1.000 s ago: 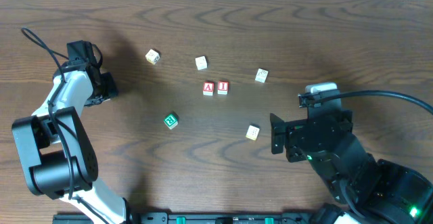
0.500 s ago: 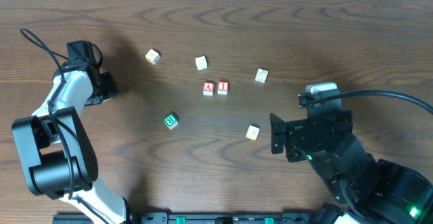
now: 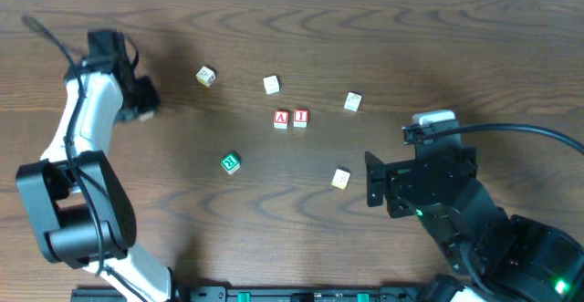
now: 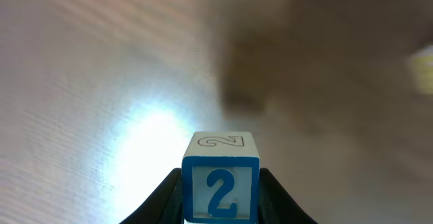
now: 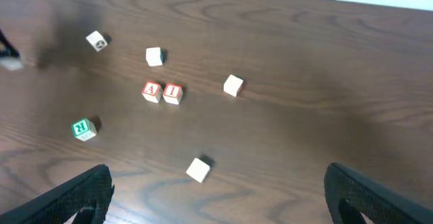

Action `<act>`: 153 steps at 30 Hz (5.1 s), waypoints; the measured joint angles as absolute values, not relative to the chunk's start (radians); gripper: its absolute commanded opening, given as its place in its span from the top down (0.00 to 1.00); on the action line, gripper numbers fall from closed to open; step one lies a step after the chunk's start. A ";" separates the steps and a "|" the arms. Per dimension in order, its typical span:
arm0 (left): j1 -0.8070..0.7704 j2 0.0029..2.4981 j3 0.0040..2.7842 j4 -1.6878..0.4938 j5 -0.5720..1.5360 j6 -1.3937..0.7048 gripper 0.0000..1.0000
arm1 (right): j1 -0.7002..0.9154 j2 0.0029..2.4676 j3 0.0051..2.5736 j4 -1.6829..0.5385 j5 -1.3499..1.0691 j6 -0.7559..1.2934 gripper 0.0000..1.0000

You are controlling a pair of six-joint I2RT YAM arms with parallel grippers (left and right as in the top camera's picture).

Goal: Spell out Ai2
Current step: 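Carry the blue '2' block with the left gripper toward the 'I' block, then lower the '2' block right of the 'I' block and release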

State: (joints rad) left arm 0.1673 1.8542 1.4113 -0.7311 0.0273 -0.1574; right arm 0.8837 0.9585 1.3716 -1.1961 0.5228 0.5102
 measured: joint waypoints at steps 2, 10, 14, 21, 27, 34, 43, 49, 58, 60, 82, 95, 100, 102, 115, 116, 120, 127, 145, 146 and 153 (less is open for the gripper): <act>0.109 1.822 1.465 -0.733 0.027 -0.158 0.94 | 0.884 0.958 1.408 -1.225 0.537 0.507 0.01; -0.244 1.742 1.524 -0.706 0.034 -0.199 0.94 | 0.884 0.896 1.653 -1.407 0.585 0.504 0.01; -0.408 1.786 1.523 -0.677 0.016 -0.217 0.94 | 0.884 0.851 1.753 -1.488 0.599 0.504 0.01; -0.618 1.866 1.523 -0.669 -0.009 -0.296 0.95 | 0.884 0.809 1.790 -1.567 0.603 0.504 0.01; -0.703 1.936 1.523 -0.633 -0.037 -0.365 0.95 | 0.884 0.802 1.790 -1.579 0.603 0.505 0.01; -0.720 2.009 1.523 -0.556 -0.054 -0.400 0.94 | 0.884 0.802 1.790 -1.583 0.603 0.508 0.01; -0.707 2.066 1.522 -0.488 -0.060 -0.408 0.94 | 0.884 0.802 1.790 -1.585 0.603 0.508 0.01; -0.691 2.076 1.522 -0.472 -0.061 -0.408 0.94 | 0.884 0.802 1.790 -1.584 0.603 0.510 0.01; -0.683 2.093 1.522 -0.447 -0.063 -0.408 0.94 | 0.884 0.802 1.790 -1.570 0.607 0.516 0.01; -0.682 2.093 1.522 -0.447 -0.059 -0.408 0.94 | 0.884 0.802 1.790 -1.568 0.607 0.516 0.01; -0.683 2.093 1.522 -0.494 -0.040 -0.471 0.94 | 0.884 0.802 1.790 -1.565 0.611 0.523 0.01; -0.699 2.093 1.522 -0.502 -0.029 -0.483 0.94 | 0.884 0.802 1.790 -1.564 0.611 0.534 0.01; -0.699 2.096 1.522 -0.502 -0.030 -0.491 0.94 | 0.884 0.802 1.790 -1.563 0.611 0.534 0.01; -0.699 2.104 1.522 -0.502 -0.030 -0.494 0.94 | 0.884 0.802 1.790 -1.563 0.611 0.534 0.01; -0.699 2.127 1.523 -0.481 -0.030 -0.495 0.94 | 0.884 0.802 1.790 -1.562 0.611 0.534 0.01; -0.699 2.127 1.523 -0.476 -0.030 -0.495 0.94 | 0.884 0.802 1.790 -1.562 0.611 0.534 0.01; -0.699 2.127 1.523 -0.467 -0.034 -0.495 0.94 | 0.884 0.802 1.790 -1.562 0.611 0.534 0.01; -0.699 2.127 1.523 -0.467 -0.039 -0.495 0.84 | 0.884 0.802 1.790 -1.562 0.611 0.534 0.01; -0.699 2.127 1.523 -0.463 -0.060 -0.497 0.50 | 0.884 0.802 1.790 -1.562 0.611 0.534 0.01; -0.699 2.127 1.523 -0.462 -0.060 -0.498 0.50 | 0.884 0.802 1.790 -1.562 0.611 0.534 0.01; -0.698 2.127 1.525 -0.432 -0.061 -0.470 0.48 | 0.884 0.802 1.790 -1.562 0.611 0.534 0.01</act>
